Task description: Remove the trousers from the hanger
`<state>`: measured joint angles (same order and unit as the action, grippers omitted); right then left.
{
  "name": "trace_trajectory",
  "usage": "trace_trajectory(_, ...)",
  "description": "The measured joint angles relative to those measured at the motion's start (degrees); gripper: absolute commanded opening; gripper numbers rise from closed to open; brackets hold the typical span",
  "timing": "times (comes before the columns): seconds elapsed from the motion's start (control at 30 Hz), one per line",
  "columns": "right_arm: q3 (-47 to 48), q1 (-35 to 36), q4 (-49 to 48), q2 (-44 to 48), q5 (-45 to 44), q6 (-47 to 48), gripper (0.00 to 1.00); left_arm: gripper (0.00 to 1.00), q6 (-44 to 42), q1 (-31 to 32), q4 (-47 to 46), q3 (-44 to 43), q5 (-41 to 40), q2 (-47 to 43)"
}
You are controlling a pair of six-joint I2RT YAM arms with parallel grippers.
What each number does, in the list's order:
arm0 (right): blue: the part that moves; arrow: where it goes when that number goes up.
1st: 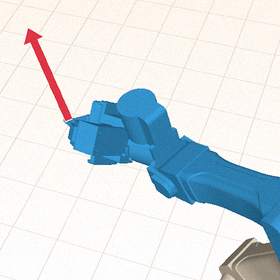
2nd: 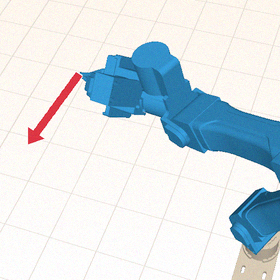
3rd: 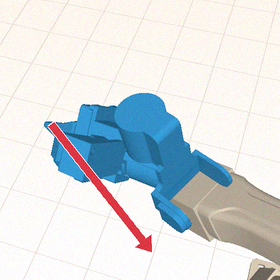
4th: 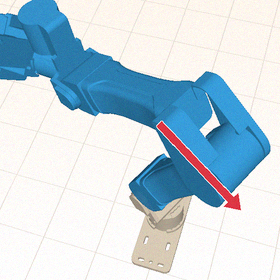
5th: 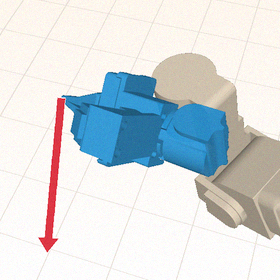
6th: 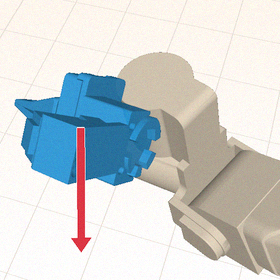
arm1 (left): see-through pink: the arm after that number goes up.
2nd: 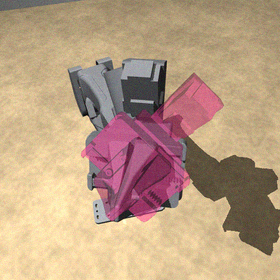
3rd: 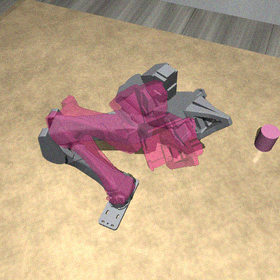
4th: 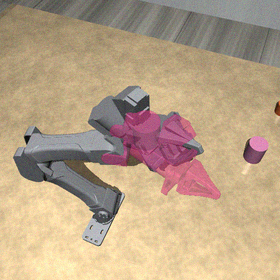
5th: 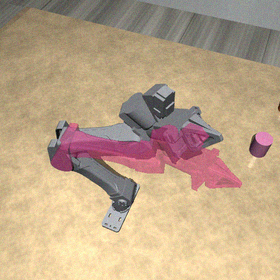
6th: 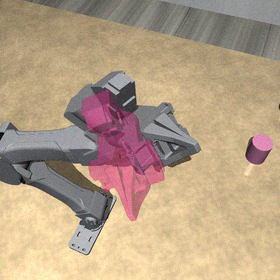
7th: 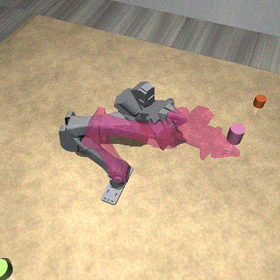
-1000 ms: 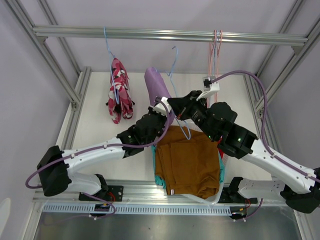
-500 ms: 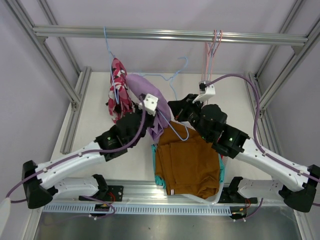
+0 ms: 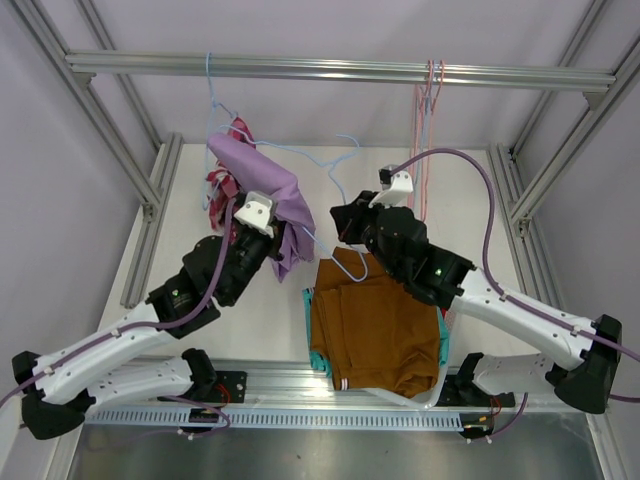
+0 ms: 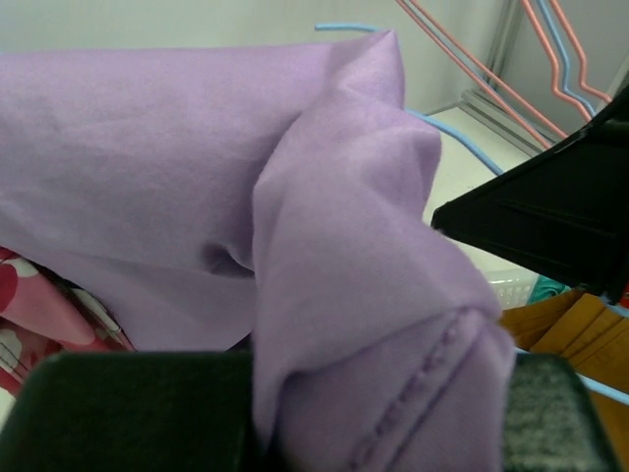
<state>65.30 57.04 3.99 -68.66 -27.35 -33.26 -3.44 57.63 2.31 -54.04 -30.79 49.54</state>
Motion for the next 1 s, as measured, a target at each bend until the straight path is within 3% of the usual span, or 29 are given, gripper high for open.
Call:
trace_trajectory(0.5,-1.53,-0.28,-0.04,-9.88,1.53,-1.29,0.0,0.01,4.37,0.0,0.76,3.1,5.07,-12.24)
trace_trajectory(1.0,-3.91,-4.13,0.07,-13.35,1.62,-1.88,0.0,0.01,5.44,0.11,-0.22,3.72,7.02,-13.88)
